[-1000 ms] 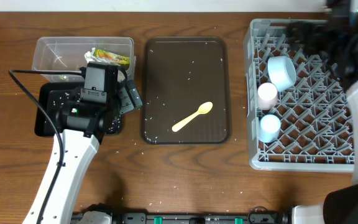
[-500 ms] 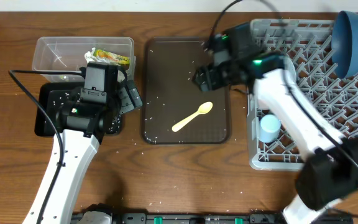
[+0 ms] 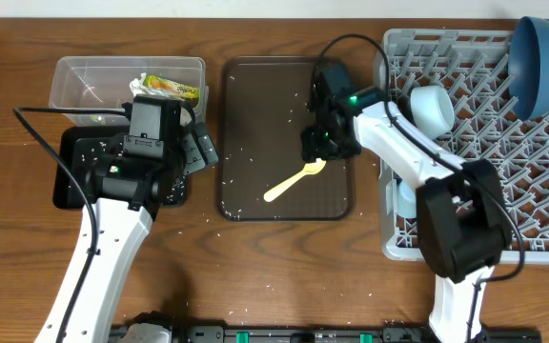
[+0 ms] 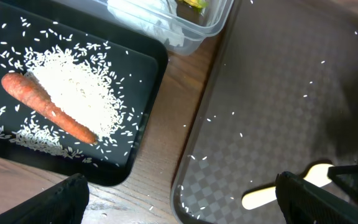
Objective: Sort waste into correct bins and load items into the dishwasher rack
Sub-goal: 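Reach the right gripper to the yellow spoon and grasp it, then lift the yellow spoon upright with the right gripper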
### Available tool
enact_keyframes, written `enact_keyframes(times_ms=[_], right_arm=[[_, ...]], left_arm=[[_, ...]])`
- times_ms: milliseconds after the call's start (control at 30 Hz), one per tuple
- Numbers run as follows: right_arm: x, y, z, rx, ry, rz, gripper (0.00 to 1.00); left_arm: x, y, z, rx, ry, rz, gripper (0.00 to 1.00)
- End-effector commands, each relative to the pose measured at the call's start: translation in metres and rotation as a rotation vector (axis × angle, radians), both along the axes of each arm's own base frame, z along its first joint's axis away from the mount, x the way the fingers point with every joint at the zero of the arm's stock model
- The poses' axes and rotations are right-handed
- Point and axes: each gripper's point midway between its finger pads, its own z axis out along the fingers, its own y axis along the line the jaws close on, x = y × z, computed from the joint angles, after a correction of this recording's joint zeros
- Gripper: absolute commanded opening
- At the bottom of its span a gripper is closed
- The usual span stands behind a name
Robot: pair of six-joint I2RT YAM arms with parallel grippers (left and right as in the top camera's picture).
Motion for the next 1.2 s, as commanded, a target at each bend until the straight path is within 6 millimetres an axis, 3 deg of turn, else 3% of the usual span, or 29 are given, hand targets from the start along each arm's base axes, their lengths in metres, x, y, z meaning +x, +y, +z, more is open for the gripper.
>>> enact_keyframes(times_ms=[0, 167, 267, 500, 700, 867, 1033, 1167], right_arm=[[-0.006, -0.006, -0.022, -0.044, 0.058, -0.030, 0.57], [-0.011, -0.008, -0.032, -0.057, 0.085, -0.015, 0.55], [-0.010, -0.007, -0.032, -0.056, 0.083, -0.015, 0.48], [-0.010, -0.007, -0.032, -0.055, 0.080, -0.007, 0.17], [-0.009, -0.007, -0.032, -0.054, 0.077, -0.009, 0.02], [-0.008, -0.006, -0.031, -0.041, 0.077, -0.011, 0.01], [-0.011, 0.014, -0.012, 0.094, 0.105, 0.007, 0.03], [-0.009, 0.017, 0.016, 0.121, 0.069, 0.013, 0.26]], left_arm=[[0.001, 0.003, 0.002, 0.004, -0.002, 0.014, 0.98], [0.001, 0.003, 0.002, 0.004, -0.002, 0.014, 0.98], [0.001, 0.003, 0.002, 0.004, -0.002, 0.014, 0.98], [0.001, 0.003, 0.002, 0.004, -0.002, 0.014, 0.98], [0.001, 0.003, 0.002, 0.004, -0.002, 0.014, 0.98], [0.001, 0.003, 0.002, 0.004, -0.002, 0.014, 0.98], [0.001, 0.003, 0.002, 0.004, -0.002, 0.014, 0.98], [0.001, 0.003, 0.002, 0.003, -0.002, 0.014, 0.98]])
